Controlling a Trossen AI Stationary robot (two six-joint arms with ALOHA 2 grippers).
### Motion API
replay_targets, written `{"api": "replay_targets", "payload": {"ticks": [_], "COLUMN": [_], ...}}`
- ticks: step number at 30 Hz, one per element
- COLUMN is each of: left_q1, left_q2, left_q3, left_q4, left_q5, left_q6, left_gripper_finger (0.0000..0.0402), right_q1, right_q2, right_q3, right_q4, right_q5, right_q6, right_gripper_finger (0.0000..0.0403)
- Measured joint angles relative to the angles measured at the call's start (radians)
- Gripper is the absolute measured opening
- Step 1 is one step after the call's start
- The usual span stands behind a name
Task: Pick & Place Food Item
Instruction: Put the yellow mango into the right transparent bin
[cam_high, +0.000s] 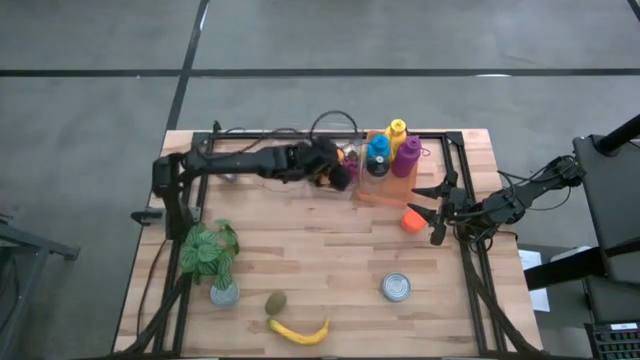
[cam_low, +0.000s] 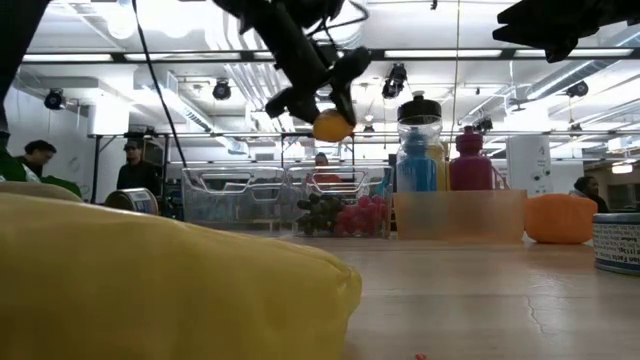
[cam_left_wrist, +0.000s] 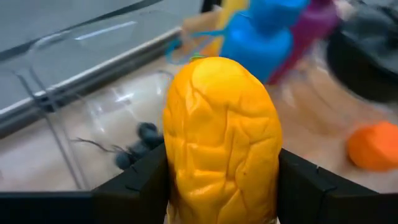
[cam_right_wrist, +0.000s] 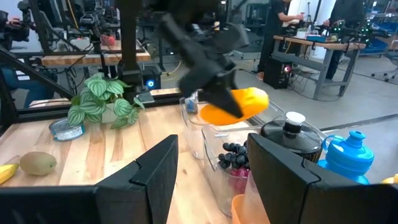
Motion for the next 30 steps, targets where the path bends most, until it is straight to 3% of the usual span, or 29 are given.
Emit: {"api": "replay_targets", "payload": {"ticks": [12, 30], "left_q1": [0.190, 0.203], "left_q2": [0.002, 0.141], "left_q3": [0.000, 0.000], "left_q4": [0.097, 0.155], "left_q5": [0.124, 0.199], "left_q6": [0.043, -0.059], "left_gripper_finger": [0.0221, 0.0221], "right_q1": [0.000, 0.000], "right_q2": [0.000, 0.000], "right_q3": [0.000, 0.000], "right_q4": [0.000, 0.000], "right_q5": [0.000, 0.000], "right_q6": [-0.002, -0.001], "right_gripper_finger": [0.0190, 0.0190]}}
